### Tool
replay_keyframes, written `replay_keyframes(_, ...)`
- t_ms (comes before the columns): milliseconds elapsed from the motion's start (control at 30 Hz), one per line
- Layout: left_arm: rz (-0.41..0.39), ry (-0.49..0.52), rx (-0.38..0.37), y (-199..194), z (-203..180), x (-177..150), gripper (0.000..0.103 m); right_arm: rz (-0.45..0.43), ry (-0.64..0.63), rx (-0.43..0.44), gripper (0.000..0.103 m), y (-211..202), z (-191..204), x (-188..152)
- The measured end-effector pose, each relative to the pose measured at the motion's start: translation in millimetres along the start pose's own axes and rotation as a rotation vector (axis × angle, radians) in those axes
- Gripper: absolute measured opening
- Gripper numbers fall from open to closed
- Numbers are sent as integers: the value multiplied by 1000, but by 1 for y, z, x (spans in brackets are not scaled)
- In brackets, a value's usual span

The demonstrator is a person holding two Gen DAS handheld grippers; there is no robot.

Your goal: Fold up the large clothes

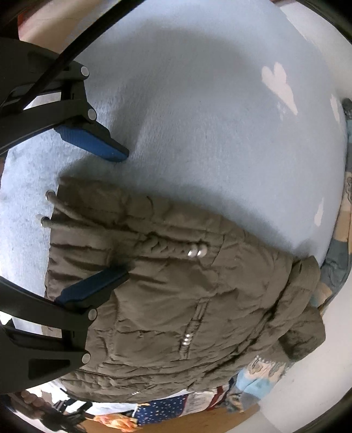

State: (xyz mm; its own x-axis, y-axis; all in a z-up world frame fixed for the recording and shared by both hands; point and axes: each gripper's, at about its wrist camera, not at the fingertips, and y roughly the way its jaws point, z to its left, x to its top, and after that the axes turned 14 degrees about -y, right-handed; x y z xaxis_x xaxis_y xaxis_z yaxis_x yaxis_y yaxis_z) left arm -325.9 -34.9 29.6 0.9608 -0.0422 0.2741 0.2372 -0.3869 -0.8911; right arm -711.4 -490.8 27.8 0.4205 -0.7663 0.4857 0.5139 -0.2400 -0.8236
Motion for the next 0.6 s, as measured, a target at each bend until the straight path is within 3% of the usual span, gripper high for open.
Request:
replay_keyframes(100, -17, 38, 0, 1, -7, -5, 75, 11, 12, 28, 79, 6, -2, -3)
replay_keyframes(233, -60, 114, 17, -1, -22, -13, 52, 52, 33, 78, 80, 22, 0, -8)
replay_keyframes(300, -87, 142, 28, -2, -29, -16, 42, 29, 14, 81, 70, 24, 7, -9)
replay_keyframes(333, -104, 158, 31, -4, -32, -18, 30, 22, -1, 88, 48, 23, 10, -8)
replay_keyframes(367, -124, 176, 32, -7, -36, -20, 24, 24, -28, 100, 32, 23, 15, -7)
replay_keyframes(467, -186, 230, 69, -17, -43, -28, 19, -13, -128, 13, 23, 11, 34, -7)
replay_keyframes(600, -255, 279, 101, -32, -54, -40, 17, -66, -251, -83, 21, -9, 58, -9)
